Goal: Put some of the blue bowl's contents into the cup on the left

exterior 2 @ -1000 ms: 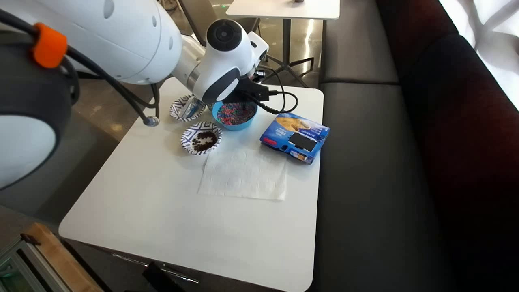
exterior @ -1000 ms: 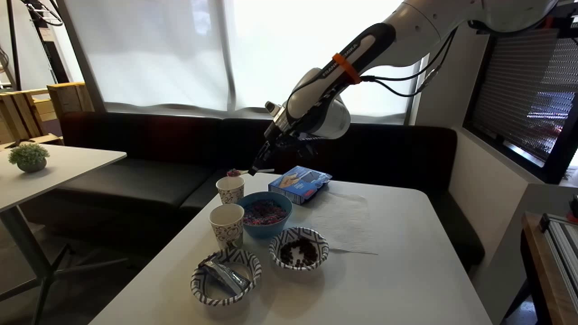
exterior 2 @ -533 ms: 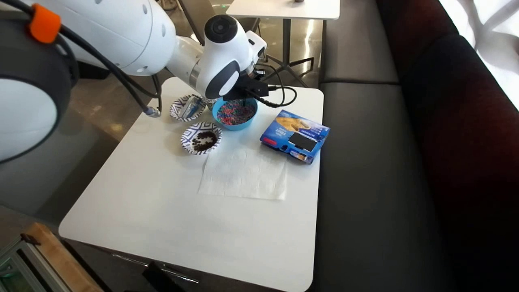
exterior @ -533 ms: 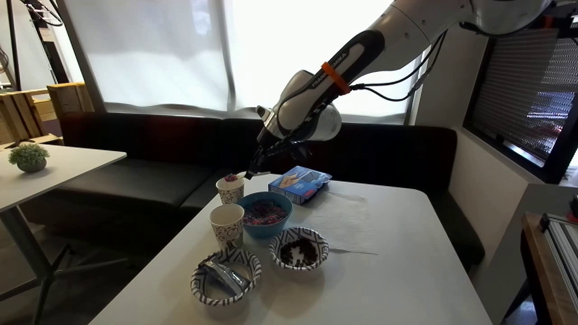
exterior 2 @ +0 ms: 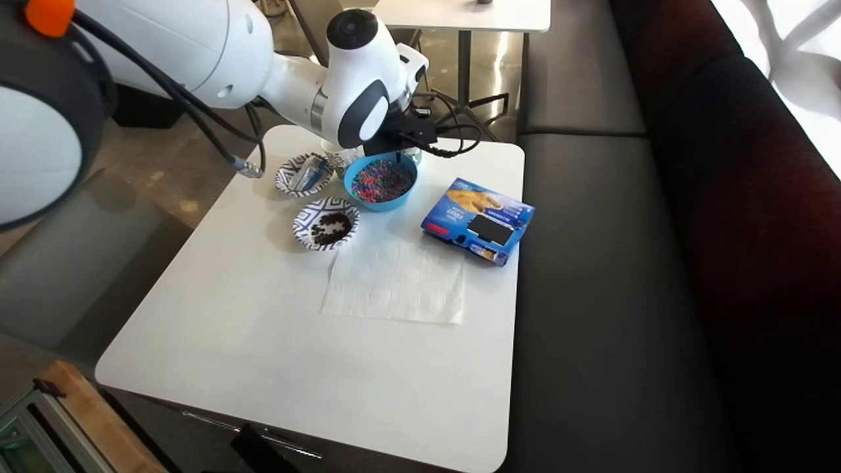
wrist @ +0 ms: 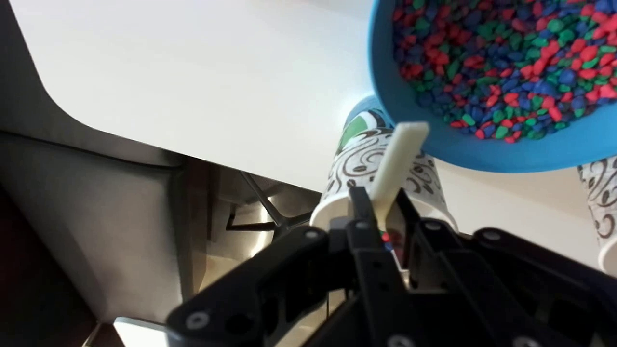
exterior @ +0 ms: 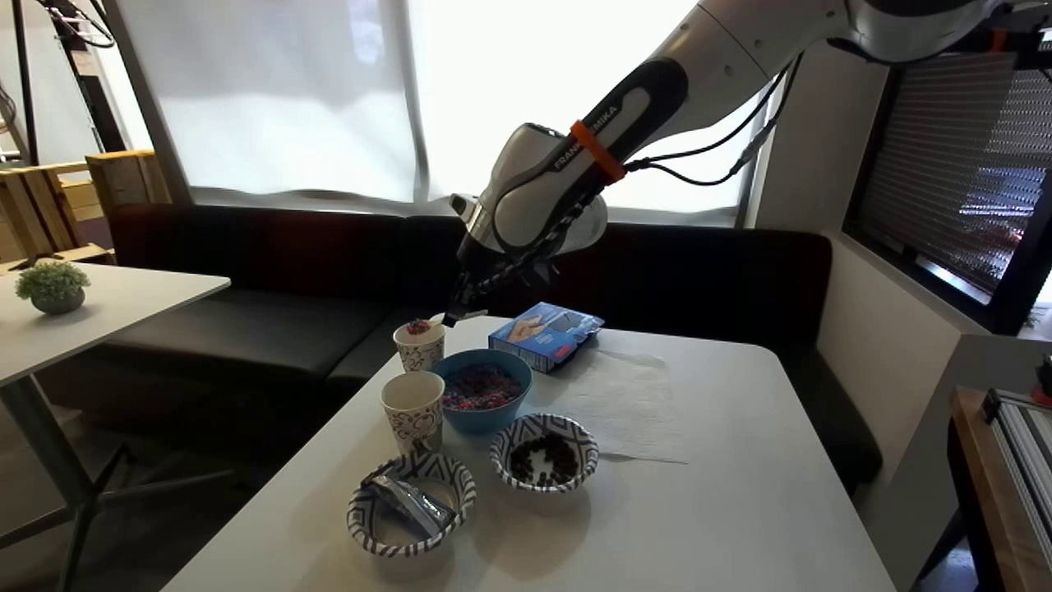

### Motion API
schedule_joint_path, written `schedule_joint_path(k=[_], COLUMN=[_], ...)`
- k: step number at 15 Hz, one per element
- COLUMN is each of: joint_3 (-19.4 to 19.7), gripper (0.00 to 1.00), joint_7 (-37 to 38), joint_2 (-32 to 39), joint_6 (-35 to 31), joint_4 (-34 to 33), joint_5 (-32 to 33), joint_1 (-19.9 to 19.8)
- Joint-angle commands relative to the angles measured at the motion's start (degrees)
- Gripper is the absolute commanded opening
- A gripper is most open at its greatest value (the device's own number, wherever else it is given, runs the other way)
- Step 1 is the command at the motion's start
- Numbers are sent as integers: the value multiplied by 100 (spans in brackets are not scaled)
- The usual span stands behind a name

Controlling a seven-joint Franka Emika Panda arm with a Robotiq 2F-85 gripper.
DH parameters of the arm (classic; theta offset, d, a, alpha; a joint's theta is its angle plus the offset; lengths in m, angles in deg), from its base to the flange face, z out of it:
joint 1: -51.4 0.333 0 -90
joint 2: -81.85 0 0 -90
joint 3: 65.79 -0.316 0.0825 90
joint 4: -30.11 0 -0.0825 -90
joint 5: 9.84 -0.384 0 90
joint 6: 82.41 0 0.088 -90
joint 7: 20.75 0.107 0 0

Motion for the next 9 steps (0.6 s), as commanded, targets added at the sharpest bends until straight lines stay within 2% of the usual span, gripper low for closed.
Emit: schedule_joint_path(k=[1, 9], joint_3=[395, 1117], gripper=[3, 3], joint_7=[316, 533], joint_2=[96, 102], joint_6=[224, 57], joint_4=[-251, -299], joint_5=[301, 1074], joint_1=[340, 1009])
